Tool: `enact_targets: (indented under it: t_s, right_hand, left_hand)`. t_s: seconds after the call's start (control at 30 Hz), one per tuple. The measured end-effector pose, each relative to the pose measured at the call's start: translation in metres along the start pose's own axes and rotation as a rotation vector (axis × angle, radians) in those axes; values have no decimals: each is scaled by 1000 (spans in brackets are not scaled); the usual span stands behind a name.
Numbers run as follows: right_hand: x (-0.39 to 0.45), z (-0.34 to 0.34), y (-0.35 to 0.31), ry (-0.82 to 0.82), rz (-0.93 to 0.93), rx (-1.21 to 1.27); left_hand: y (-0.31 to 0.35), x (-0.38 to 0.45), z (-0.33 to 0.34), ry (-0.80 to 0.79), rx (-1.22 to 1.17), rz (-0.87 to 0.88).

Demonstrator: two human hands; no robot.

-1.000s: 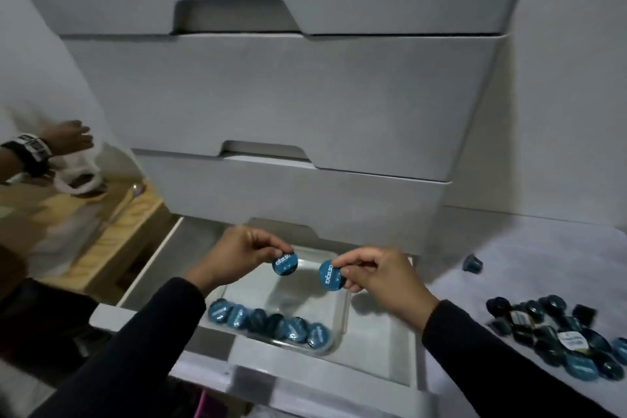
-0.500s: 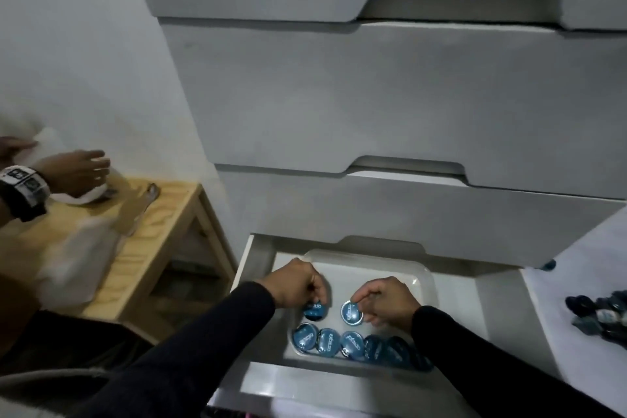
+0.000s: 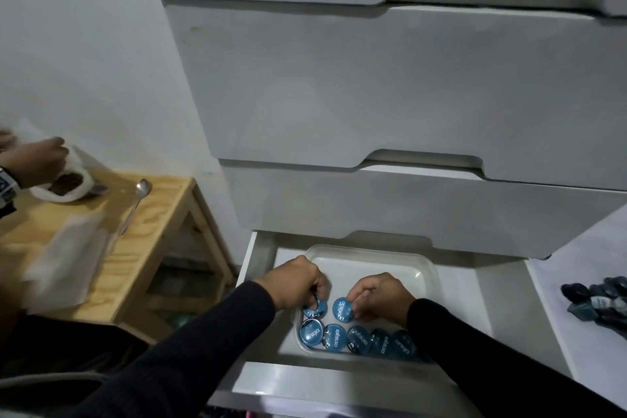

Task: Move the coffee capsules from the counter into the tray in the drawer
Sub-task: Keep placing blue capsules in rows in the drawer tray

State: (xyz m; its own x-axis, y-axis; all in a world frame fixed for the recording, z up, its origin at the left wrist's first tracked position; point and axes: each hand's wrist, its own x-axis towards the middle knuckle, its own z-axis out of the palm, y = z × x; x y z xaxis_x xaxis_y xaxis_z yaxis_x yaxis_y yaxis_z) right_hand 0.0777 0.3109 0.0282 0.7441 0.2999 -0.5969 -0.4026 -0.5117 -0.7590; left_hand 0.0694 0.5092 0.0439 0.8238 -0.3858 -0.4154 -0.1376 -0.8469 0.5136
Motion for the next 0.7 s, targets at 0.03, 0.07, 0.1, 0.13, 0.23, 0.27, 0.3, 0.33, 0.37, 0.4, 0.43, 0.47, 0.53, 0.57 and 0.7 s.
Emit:
enact_targets:
  t_s: [0.03,0.07,0.1,0.13,0.23,0.27,0.3,0.33,0.37,0.4,0.43,0.47,0.53,0.57,0.7]
  right_hand:
    - [1,2,0,-1,1,2]
    - [2,4,-1,1,1,4]
    - [2,5,-2,5,1,9]
    - [3,7,-2,10,1,15]
    - [3,10,-4,1,-9,26]
    - [3,11,-4,-5,-14,21]
    - [3,11,-4,-7,-17,16]
    - [4,11,-4,-7,-19,11]
    - [4,11,-3,-6,-19,6]
    - [4,11,-2,-6,-17,-1]
    - [5,11,-2,-7,-16,-9]
    - [5,11,-1,-11,-16,-19]
    - [5,11,0,-21,-18,-38]
    - [5,11,0,-25,-20,-44]
    - [2,11,0,-14,-29,-74]
  left_hand:
    - [0,-1,0,6,3,-2]
    - [-1,-1,0,13,6,-4]
    - [-2,-2,1,19,5,-5]
    - [-2,-2,1,22,8,-4]
    - [-3,-3,2,26,37,5]
    - [-3,-3,2,25,37,5]
    - [-3,-3,2,23,36,6]
    - [-2,-4,1,22,38,6]
    - [-2,-4,1,22,42,6]
    - [-1,-4,1,21,47,5]
    - [-1,-4,2,22,52,6]
    - [-1,-5,1,24,58,5]
    - [0,-5,1,23,71,8]
    - [0,-5,1,23,79,11]
    - [4,-8,1,35,103,11]
